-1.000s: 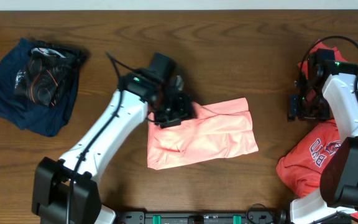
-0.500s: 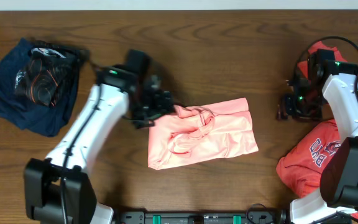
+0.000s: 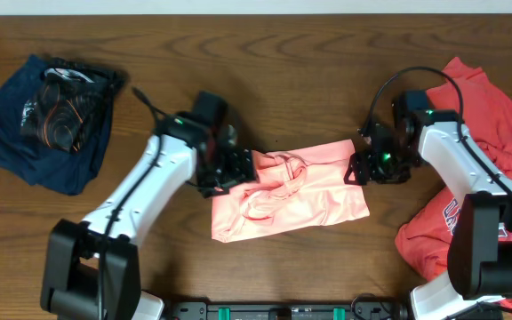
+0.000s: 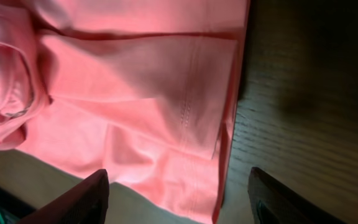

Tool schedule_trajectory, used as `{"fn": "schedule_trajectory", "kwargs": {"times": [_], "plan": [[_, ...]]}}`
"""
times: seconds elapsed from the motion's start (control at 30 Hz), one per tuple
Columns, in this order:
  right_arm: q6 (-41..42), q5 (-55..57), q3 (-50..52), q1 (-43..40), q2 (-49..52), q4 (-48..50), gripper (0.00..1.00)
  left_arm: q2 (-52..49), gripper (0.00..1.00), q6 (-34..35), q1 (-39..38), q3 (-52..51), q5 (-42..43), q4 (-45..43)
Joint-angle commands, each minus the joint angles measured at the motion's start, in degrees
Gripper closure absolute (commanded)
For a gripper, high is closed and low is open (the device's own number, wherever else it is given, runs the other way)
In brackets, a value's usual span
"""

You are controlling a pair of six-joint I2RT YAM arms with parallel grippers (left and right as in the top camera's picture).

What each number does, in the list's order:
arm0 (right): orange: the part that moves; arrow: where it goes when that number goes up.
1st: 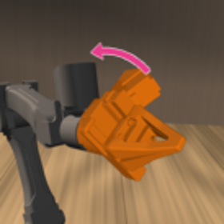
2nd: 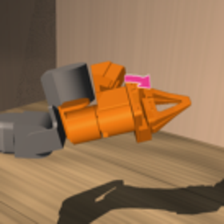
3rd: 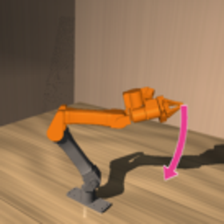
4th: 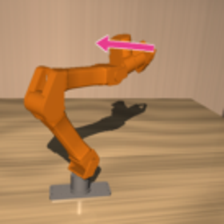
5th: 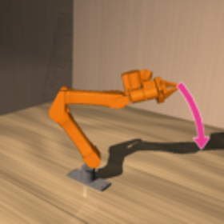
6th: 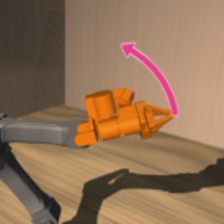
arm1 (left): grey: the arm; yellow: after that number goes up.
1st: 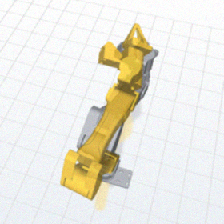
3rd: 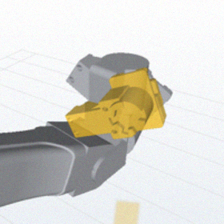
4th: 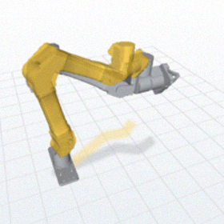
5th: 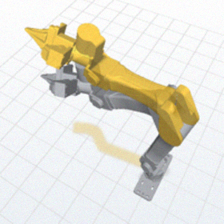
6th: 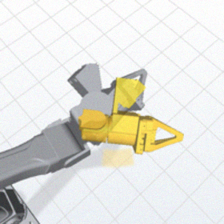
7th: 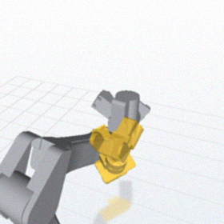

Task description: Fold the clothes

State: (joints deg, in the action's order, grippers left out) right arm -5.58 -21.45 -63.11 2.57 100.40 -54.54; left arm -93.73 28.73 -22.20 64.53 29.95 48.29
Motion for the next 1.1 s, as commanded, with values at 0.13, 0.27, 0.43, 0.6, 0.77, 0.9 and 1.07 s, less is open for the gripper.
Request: {"fn": "schedule_trajectory", "kwargs": {"times": [0.13, 0.27, 0.43, 0.6, 0.77, 0.9, 1.07], "plan": [[3.85, 0.76, 3.78, 0.46, 0.04, 4.26, 0.30, 0.50, 0.27, 2.86, -8.28, -4.28, 7.39, -11.80], [4.35, 0.85, 4.85, 0.46, 0.04, 5.79, 0.29, 0.50, 0.27, 2.32, -11.65, -4.26, 10.40, -17.46], [4.68, 0.39, 4.90, 0.50, 0.04, 5.84, 0.28, 0.59, 0.26, 1.09, -10.91, -4.17, 12.57, -22.01], [4.74, -1.51, 5.49, 0.52, 0.04, 6.27, 0.28, 1.09, 0.26, 1.09, -6.23, -3.32, 13.18, -22.25], [5.75, -1.53, 8.02, 1.18, 0.04, 8.81, 0.28, 3.76, 0.27, -0.68, 0.39, -3.32, 13.40, -20.35], [9.16, -1.55, 11.23, 2.36, 0.04, 13.88, 0.29, 6.84, 0.26, -3.82, 7.04, -3.32, 13.31, -17.66], [13.57, -1.53, 12.94, 4.13, 0.04, 19.23, 0.38, 7.80, 0.26, -6.32, 13.07, -3.34, 12.81, -13.25]]}}
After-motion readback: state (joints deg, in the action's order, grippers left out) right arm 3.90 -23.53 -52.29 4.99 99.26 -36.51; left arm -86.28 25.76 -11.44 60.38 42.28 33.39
